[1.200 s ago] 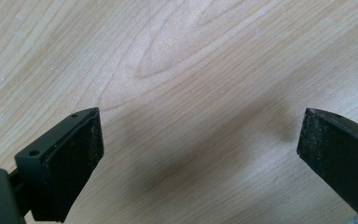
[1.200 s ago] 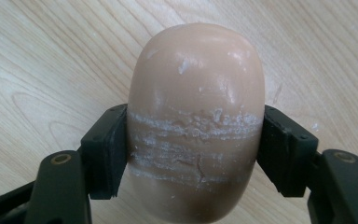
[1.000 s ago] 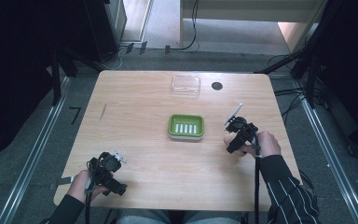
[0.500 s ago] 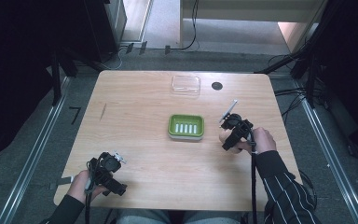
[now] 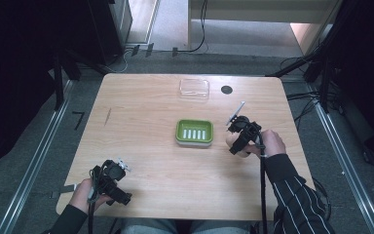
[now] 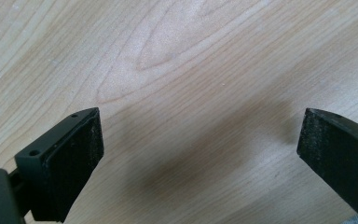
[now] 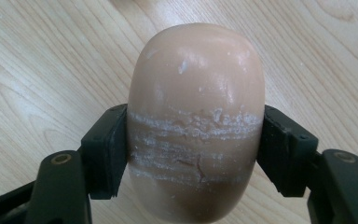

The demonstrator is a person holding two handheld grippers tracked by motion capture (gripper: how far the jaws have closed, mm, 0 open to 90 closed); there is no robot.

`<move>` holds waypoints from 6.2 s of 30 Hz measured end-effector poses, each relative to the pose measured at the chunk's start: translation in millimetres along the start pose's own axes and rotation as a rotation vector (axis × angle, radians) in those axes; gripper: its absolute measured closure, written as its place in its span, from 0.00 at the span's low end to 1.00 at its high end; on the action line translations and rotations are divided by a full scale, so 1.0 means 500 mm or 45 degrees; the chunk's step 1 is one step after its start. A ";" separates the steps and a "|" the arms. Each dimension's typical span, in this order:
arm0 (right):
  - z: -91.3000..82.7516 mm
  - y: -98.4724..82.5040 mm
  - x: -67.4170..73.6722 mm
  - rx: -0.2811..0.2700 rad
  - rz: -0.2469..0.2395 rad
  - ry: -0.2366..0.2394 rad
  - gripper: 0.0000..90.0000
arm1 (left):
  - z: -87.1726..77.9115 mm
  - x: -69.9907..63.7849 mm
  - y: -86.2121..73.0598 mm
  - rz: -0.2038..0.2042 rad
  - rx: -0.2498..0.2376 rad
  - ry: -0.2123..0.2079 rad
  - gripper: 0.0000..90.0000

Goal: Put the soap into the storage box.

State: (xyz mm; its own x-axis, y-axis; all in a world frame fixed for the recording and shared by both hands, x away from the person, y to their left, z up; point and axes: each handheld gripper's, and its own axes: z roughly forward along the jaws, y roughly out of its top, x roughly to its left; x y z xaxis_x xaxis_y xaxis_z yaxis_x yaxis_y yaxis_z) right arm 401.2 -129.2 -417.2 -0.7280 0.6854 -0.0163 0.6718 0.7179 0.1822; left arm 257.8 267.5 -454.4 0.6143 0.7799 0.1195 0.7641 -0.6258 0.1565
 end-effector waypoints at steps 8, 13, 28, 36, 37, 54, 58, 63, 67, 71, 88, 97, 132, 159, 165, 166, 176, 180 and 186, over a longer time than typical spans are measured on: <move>-0.004 0.015 0.003 -0.012 -0.024 0.003 0.37 | -0.002 0.001 -0.002 -0.002 0.004 0.002 0.01; -0.009 0.024 0.002 -0.017 -0.032 0.009 0.37 | -0.003 0.000 -0.004 -0.002 0.001 0.004 0.01; -0.012 0.055 0.007 -0.031 -0.076 0.013 0.37 | -0.008 0.003 -0.018 -0.023 -0.004 0.013 0.01; -0.016 0.076 0.014 -0.034 -0.128 0.014 0.37 | -0.010 0.003 -0.025 -0.036 -0.006 0.010 0.01; -0.016 0.078 0.015 -0.037 -0.124 0.012 0.37 | -0.010 0.004 -0.026 -0.035 -0.004 0.012 0.01; -0.015 0.123 0.033 -0.046 -0.225 0.020 0.37 | -0.010 0.004 -0.032 -0.053 -0.007 0.019 0.01; -0.016 0.132 0.036 -0.052 -0.244 0.013 0.37 | -0.010 0.006 -0.033 -0.049 -0.001 0.019 0.01; -0.018 0.144 0.042 -0.053 -0.259 0.021 0.37 | -0.010 0.006 -0.034 -0.052 -0.003 0.017 0.01; -0.014 0.151 0.047 -0.060 -0.280 0.021 0.37 | -0.011 0.006 -0.035 -0.054 -0.009 0.019 0.01; -0.014 0.157 0.050 -0.060 -0.301 0.022 0.37 | -0.010 0.007 -0.035 -0.059 -0.012 0.018 0.01; -0.007 0.186 0.062 -0.063 -0.391 0.013 0.37 | -0.013 0.006 -0.039 -0.056 -0.037 0.030 0.01; 0.006 0.206 0.066 -0.051 -0.439 0.017 0.37 | -0.016 0.006 -0.044 -0.061 -0.042 0.035 0.01; 0.051 0.266 0.071 -0.058 -0.578 0.031 0.37 | -0.017 0.011 -0.054 -0.081 -0.041 0.035 0.01; 0.087 0.279 0.077 -0.050 -0.604 0.040 0.37 | -0.016 0.011 -0.055 -0.086 -0.045 0.034 0.01; 0.097 0.281 0.079 -0.039 -0.625 0.023 0.37 | -0.017 0.011 -0.054 -0.083 -0.047 0.035 0.01; 0.098 0.280 0.079 -0.047 -0.622 0.028 0.37 | -0.016 0.011 -0.054 -0.083 -0.049 0.036 0.01; 0.097 0.278 0.083 -0.036 -0.618 0.018 0.36 | -0.017 0.010 -0.053 -0.079 -0.050 0.038 0.01; 0.092 0.277 0.083 -0.052 -0.623 0.002 0.34 | -0.017 0.009 -0.052 -0.078 -0.051 0.034 0.01; 0.081 0.272 0.080 -0.071 -0.612 -0.011 0.34 | -0.018 0.008 -0.050 -0.074 -0.055 0.036 0.01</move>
State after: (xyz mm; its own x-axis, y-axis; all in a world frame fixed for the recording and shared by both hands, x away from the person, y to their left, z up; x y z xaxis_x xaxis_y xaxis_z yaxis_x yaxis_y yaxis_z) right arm 468.9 0.9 -432.9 -0.9530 0.2785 -0.1197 0.2508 0.9462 0.2046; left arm 239.5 286.4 -449.2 0.5631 0.8151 0.1365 0.7886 -0.5793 0.2063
